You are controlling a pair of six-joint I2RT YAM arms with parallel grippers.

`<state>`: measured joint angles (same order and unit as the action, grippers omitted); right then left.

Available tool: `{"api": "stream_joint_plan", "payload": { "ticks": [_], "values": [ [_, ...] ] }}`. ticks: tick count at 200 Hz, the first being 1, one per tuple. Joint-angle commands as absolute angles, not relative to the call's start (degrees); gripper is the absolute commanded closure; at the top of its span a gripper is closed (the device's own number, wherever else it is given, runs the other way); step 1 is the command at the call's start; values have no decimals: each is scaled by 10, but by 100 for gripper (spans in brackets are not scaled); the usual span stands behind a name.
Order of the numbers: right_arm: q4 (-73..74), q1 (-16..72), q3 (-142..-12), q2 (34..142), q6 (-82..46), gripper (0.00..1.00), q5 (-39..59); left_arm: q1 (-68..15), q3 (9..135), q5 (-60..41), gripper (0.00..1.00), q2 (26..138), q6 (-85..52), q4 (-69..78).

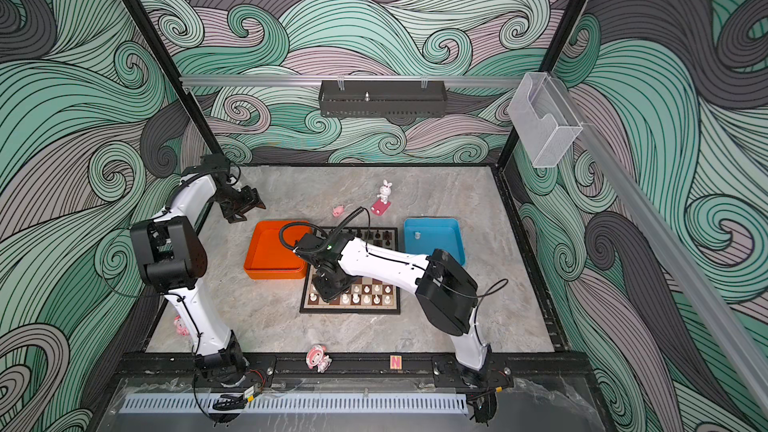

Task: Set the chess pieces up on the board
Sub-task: 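Lift the white pawn and carry it over the white pawn row, then lower the white pawn onto the board and open the right gripper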

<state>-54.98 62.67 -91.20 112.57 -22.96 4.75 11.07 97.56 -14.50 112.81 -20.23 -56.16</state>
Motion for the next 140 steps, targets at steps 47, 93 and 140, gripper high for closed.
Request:
{"api": "stream_joint_plan", "payload": {
  "ticks": [47,93,140],
  "values": [
    [-548,625,-915,1159,-225,88,52,109,971,-162,25,1136,-211,-558],
    [-549,624,-921,1168,-222,87,52,108,969,-166,25,1136,-212,-555],
    [-550,623,-927,1179,-219,86,55,108,968,-174,25,1136,-210,-552]
  ]
}}
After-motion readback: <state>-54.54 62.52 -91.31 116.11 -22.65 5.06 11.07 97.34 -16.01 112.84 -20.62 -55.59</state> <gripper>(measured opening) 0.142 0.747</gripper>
